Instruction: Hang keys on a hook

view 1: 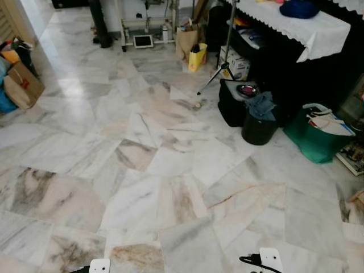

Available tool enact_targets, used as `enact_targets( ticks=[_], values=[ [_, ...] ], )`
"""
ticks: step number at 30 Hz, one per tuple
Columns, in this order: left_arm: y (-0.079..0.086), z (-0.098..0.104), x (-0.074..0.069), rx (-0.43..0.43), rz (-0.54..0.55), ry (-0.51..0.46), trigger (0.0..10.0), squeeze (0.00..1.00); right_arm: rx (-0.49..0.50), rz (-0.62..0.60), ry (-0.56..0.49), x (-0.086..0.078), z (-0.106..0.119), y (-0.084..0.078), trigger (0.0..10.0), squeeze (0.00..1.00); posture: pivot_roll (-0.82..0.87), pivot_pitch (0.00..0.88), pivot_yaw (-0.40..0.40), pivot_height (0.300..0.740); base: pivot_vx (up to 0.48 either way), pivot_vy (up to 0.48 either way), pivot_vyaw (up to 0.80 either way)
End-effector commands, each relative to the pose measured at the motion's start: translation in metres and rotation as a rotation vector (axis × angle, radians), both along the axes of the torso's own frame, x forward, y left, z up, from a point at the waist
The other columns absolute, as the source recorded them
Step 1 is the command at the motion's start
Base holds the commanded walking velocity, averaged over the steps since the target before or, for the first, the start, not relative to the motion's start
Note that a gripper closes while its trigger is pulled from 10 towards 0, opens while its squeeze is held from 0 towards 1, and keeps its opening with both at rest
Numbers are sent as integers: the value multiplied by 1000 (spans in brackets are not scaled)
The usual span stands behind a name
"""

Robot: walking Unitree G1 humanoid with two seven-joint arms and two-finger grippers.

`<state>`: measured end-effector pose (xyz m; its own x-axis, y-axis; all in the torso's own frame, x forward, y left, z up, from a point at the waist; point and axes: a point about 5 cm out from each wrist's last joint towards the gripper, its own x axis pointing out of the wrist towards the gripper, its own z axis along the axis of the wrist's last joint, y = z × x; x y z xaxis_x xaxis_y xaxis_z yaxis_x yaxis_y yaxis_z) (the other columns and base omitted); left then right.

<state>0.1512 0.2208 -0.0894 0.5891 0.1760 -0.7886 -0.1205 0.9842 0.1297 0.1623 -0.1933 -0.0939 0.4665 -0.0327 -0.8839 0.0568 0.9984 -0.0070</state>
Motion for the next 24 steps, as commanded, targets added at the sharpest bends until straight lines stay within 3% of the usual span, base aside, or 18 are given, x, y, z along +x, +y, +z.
enact_targets(
  ticks=[1, 5, 10, 24],
  values=[
    [28, 16, 12, -69, -1, -108, 10000, 0, 111, -49, -91, 32, 12, 24, 10000, 0, 93, 0, -43, 740, 0, 0, -781],
    [29, 16, 13, -42, -13, -109, 10000, 0, 111, -43, -88, 30, 11, 23, 10000, 0, 101, 0, -46, 740, 0, 0, -781],
    [31, 17, 14, -16, -45, -100, 10000, 0, 109, -40, -84, 30, 11, 22, 10000, 0, 105, 0, -45, 740, 0, -446, -781],
    [32, 17, 14, -44, -14, -87, 10000, 0, 109, -53, -85, 32, 12, 21, 10000, 0, 113, 0, -35, 740, 0, 0, -783]
  ],
)
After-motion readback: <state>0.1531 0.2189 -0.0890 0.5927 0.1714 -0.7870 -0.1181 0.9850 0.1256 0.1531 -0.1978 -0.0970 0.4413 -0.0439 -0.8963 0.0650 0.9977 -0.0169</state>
